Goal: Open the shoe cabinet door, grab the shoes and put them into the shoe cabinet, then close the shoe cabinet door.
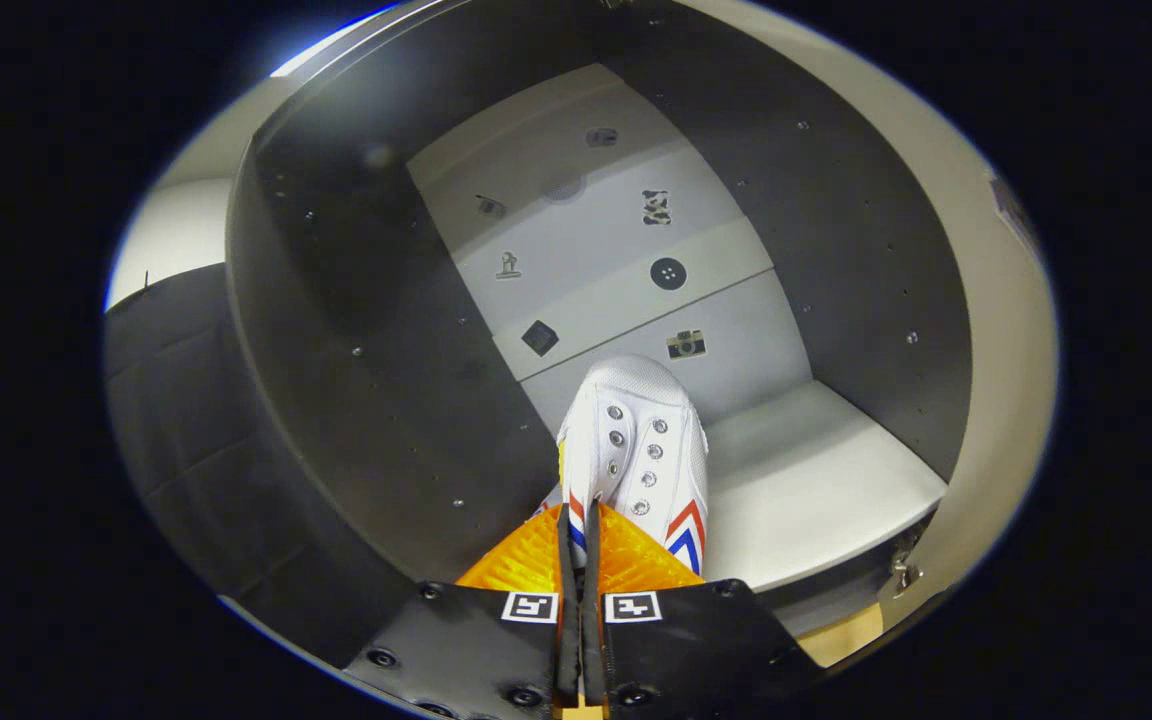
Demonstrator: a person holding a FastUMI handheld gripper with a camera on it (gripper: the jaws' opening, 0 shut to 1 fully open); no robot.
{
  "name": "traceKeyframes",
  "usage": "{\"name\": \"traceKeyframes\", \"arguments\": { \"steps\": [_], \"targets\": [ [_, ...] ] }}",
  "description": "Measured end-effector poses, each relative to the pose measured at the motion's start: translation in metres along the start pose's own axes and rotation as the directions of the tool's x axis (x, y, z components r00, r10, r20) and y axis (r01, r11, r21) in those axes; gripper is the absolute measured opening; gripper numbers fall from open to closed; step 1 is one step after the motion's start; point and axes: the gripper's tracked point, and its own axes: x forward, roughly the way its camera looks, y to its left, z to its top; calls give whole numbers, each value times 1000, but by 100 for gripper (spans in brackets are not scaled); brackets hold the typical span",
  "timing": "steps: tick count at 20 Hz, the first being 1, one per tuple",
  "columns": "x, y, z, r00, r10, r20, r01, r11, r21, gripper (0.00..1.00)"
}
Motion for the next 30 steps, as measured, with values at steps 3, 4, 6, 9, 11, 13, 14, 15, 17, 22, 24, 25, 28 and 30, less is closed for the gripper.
{"name": "traceKeyframes", "arguments": {
  "steps": [3, 4, 6, 9, 11, 13, 14, 15, 17, 22, 24, 25, 28, 30],
  "targets": [
    [27, -20, -2, 999, -48, -25, 48, 999, -11, 3],
    [34, -24, -3, 998, -57, -32, 56, 998, -7, 3],
    [50, -28, -7, 997, -58, -54, 58, 998, 7, 3],
    [69, -34, -20, 994, -66, -86, 67, 998, 5, 3],
    [76, -36, -26, 992, -71, -100, 73, 997, 8, 3],
    [78, -34, -30, 992, -74, -105, 75, 997, 2, 3],
    [79, -32, -31, 991, -77, -105, 77, 997, -3, 3],
    [79, -30, -33, 992, -72, -106, 71, 997, -8, 7],
    [71, -14, -26, 996, -22, -84, 21, 1000, -7, 25],
    [22, 9, -10, 1000, -21, -9, 19, 989, -148, 93],
    [-5, 26, -13, 1000, -3, 12, 5, 978, -208, 95],
    [-21, 36, -15, 1000, 8, 16, -4, 972, -235, 95],
    [-64, 63, -14, 997, 58, 46, -44, 964, -264, 96],
    [-93, 79, -15, 994, 92, 54, -76, 965, -252, 97]
  ]
}}
